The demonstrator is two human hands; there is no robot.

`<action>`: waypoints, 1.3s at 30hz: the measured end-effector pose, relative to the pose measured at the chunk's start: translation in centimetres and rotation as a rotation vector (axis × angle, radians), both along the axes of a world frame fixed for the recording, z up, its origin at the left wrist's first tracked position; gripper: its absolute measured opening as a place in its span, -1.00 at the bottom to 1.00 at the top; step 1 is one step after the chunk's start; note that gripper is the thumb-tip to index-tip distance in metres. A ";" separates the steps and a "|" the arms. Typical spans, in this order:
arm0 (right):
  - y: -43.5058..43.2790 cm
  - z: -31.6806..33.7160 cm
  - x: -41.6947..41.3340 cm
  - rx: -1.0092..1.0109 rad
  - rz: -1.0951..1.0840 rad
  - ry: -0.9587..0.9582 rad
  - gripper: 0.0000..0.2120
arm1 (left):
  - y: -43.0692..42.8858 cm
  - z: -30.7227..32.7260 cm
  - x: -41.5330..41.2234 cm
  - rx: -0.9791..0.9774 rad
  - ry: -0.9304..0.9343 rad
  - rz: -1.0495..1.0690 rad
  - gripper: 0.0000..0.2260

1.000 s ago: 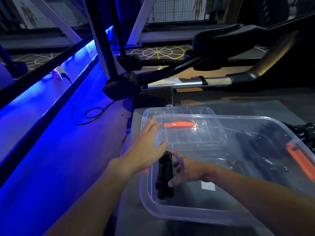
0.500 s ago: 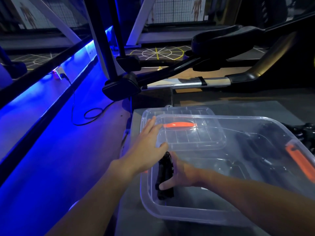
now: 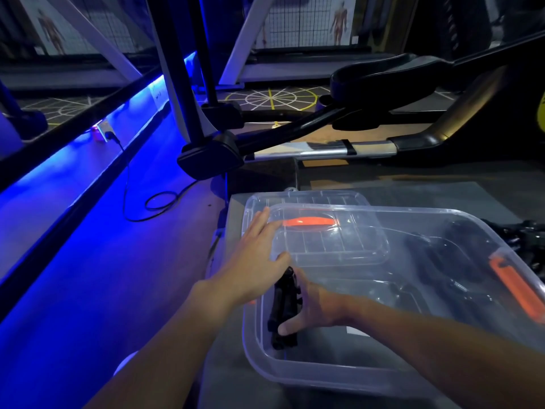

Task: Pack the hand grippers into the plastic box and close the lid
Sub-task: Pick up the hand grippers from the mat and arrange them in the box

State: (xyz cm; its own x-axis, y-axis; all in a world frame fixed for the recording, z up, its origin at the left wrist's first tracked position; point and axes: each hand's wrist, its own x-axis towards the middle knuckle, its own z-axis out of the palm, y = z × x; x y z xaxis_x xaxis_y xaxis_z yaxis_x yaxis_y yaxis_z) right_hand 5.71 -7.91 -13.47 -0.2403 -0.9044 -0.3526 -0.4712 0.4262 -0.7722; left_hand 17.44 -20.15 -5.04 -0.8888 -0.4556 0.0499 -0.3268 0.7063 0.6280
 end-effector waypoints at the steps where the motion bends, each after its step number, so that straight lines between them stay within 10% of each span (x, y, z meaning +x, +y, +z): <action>1: 0.2 0.5 -0.2 0.020 0.019 -0.005 0.02 | 0.0 0.0 0.0 0.002 0.001 -0.002 -0.45; 7: 2.5 3.2 -3.0 0.134 -0.074 -0.011 0.16 | 0.1 1.0 -0.6 -0.137 -0.060 0.028 -0.44; 23: 25.3 12.1 -13.8 -0.375 -0.883 0.417 -0.80 | 19.6 5.8 -13.7 -0.315 0.058 -0.414 -0.35; 39: 40.1 -2.0 -19.1 -0.001 -1.425 0.352 -0.31 | 27.5 1.1 -19.7 -0.608 -0.222 -0.468 -0.19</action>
State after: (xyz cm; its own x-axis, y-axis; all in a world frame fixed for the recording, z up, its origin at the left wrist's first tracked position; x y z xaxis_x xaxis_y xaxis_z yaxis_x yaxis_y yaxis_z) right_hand -13.44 32.20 -15.43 -0.9822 0.1661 -0.0880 0.1788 0.6813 -0.7098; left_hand -2.26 7.31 -3.95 -0.9994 0.0176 -0.0311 0.0162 0.9989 0.0432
